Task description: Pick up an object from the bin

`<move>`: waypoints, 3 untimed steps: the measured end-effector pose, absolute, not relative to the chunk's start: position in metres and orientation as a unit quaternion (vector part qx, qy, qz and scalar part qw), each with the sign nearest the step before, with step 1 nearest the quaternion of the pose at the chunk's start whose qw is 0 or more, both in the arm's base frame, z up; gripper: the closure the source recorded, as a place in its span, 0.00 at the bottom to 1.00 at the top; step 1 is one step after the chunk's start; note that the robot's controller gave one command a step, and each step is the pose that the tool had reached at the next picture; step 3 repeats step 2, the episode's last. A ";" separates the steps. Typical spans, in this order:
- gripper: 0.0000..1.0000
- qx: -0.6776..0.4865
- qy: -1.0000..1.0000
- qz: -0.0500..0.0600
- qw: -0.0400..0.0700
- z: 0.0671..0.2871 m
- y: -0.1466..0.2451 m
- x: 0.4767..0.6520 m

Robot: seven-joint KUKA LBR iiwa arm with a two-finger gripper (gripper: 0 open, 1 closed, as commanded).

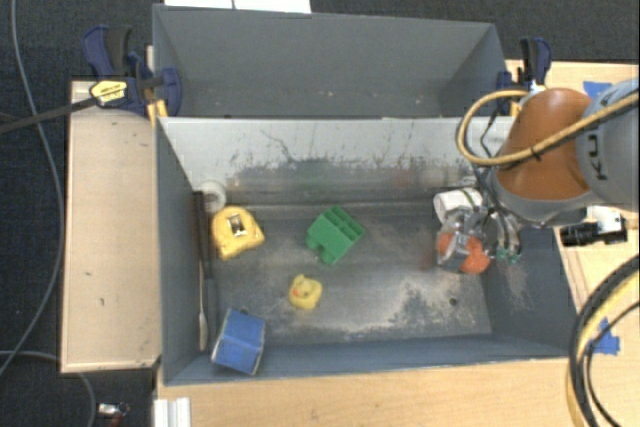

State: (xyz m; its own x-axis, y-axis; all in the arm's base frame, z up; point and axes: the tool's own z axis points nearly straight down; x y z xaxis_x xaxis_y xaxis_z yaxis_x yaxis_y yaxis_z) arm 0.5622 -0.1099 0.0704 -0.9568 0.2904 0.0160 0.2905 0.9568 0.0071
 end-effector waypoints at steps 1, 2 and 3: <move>1.00 -0.143 -0.990 -0.003 0.008 0.126 -0.116 0.564; 1.00 -0.159 -0.987 -0.004 0.009 0.210 -0.115 0.563; 1.00 -0.159 -0.987 -0.004 0.009 0.210 -0.115 0.563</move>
Offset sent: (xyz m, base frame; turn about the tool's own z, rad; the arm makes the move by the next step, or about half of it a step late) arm -0.0021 -0.0024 0.2402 0.0779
